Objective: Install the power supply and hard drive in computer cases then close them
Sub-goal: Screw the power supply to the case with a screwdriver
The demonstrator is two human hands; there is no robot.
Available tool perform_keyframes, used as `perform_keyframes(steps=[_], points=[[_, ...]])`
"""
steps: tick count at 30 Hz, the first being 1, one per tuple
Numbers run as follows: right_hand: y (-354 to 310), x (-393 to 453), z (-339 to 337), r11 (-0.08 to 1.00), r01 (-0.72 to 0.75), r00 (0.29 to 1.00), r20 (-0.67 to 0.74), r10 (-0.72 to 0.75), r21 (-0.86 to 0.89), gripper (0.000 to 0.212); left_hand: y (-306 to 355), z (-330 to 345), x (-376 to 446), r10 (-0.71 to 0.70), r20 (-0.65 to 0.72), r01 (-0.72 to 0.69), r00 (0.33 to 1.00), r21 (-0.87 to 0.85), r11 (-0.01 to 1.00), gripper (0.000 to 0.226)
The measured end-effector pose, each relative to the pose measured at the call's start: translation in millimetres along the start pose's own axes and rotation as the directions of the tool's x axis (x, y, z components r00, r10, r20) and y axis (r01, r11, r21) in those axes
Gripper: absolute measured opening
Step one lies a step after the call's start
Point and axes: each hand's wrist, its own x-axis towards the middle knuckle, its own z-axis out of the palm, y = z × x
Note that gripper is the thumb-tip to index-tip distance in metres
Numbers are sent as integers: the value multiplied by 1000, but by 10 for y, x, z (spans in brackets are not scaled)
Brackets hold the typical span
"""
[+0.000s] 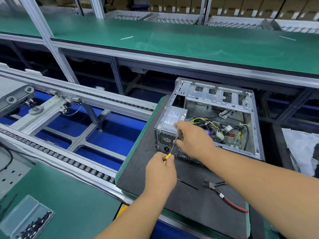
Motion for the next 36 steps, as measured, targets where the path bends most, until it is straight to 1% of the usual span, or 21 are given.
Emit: perform_keyframes(steps=[2, 3, 4, 5, 6, 8, 9, 12, 14, 15, 17, 18, 21, 23, 24, 27, 29, 32, 34, 35, 36], points=[[-8, -18, -34, 1000, 12, 1000, 29, -11, -13, 33, 10, -4, 73, -289, 208, 340, 934, -276, 899, 31], [-28, -45, -49, 1000, 14, 1000, 26, -14, -10, 31, 74, -38, 95, -401, 425, 574, 811, -448, 685, 31], [-53, -99, -50, 1000, 20, 999, -27, -20, 13, 30, 126, -86, 96, -400, 624, 738, 671, -510, 443, 31], [-84, -177, -34, 999, 30, 990, -136, -23, 46, 31, 154, -116, 107, -349, 725, 804, 594, -526, 276, 32], [-116, -283, 8, 995, 40, 961, -278, -14, 88, 33, 158, -132, 126, -304, 758, 816, 578, -527, 236, 31], [-198, -559, 175, 973, -7, 887, -448, 113, 232, 30, 143, -141, 152, -289, 728, 778, 621, -529, 340, 32], [-254, -687, 267, 926, -83, 874, -419, 245, 369, 26, 127, -133, 156, -306, 690, 744, 656, -521, 418, 32], [-421, -717, 417, 491, -426, 776, 28, 631, 760, 9, 88, -106, 169, -327, 584, 649, 743, -509, 565, 34], [-461, -564, 422, 268, -550, 721, 288, 631, 791, 24, 81, -96, 177, -319, 548, 609, 773, -503, 613, 34], [-467, -478, 411, 205, -556, 722, 347, 598, 805, 26, 83, -97, 175, -312, 489, 547, 814, -466, 696, 33], [-477, -330, 393, 89, -540, 726, 409, 553, 837, 25, 75, -99, 183, -244, 281, 303, 928, -188, 934, 33], [-477, -287, 396, 40, -540, 719, 436, 541, 841, 24, 70, -97, 176, -163, 186, 167, 969, -8, 986, 32], [-471, -250, 404, -24, -568, 693, 494, 526, 823, 25, 39, -68, 164, -23, 112, 4, 993, 169, 986, 29], [-453, -252, 399, -14, -576, 691, 496, 527, 817, 25, 11, -70, 177, -121, 175, 121, 977, 7, 993, 36], [-452, -252, 391, -1, -580, 692, 493, 527, 814, 25, 0, -88, 199, -222, 227, 264, 948, -174, 949, 40], [-478, -228, 389, 17, -591, 687, 492, 535, 807, 28, -7, -201, 179, -437, 452, 629, 778, -558, 541, 40], [-501, -207, 394, 16, -597, 680, 495, 540, 802, 29, -86, -307, 145, -442, 542, 699, 715, -566, 437, 42], [-511, -196, 403, 15, -585, 681, 482, 552, 811, 28, -178, -414, 38, -304, 754, 799, 583, -465, 380, 48], [-512, -199, 404, 10, -579, 681, 476, 556, 815, 27, -108, -428, -17, -267, 811, 851, 520, -464, 247, 42], [-511, -204, 406, 4, -576, 681, 477, 556, 817, 27, -79, -408, -37, -290, 782, 830, 551, -481, 280, 39], [-510, -210, 407, -7, -573, 681, 481, 552, 819, 27, -76, -383, -52, -336, 681, 743, 650, -479, 466, 37]])
